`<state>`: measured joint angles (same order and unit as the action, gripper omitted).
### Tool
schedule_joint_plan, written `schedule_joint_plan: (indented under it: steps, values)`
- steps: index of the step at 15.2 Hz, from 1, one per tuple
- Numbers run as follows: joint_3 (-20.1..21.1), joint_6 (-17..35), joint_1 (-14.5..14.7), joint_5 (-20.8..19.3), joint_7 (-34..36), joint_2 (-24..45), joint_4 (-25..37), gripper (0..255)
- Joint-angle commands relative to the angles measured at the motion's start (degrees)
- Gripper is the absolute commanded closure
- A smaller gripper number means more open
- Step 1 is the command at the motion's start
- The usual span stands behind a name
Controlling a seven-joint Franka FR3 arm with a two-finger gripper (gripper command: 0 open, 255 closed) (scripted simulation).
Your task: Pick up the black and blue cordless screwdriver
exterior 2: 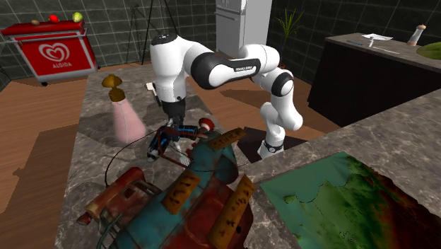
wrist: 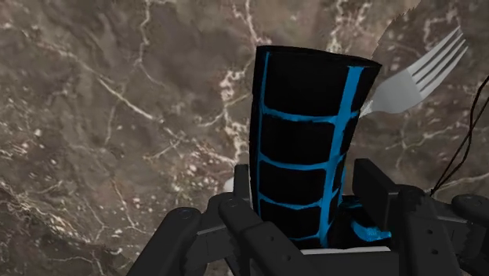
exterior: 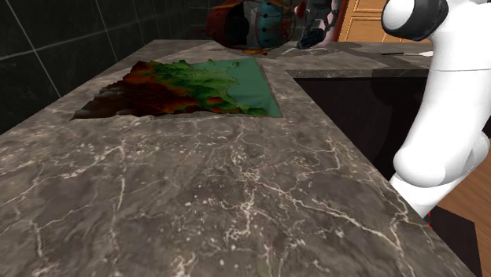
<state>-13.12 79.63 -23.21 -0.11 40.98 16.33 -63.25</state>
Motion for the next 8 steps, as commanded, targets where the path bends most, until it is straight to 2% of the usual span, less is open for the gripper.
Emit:
schedule_joint_plan:
  steps: [1, 5, 8]
  values:
    - [-0.07, -2.14, -0.32, 0.27, -0.26, 1.08, 3.23, 255]
    - [-0.16, -7.47, -1.29, 1.13, -0.76, 4.68, 12.13, 255]
    - [-0.15, -13.01, -2.66, 2.23, -1.19, 9.26, 22.23, 255]
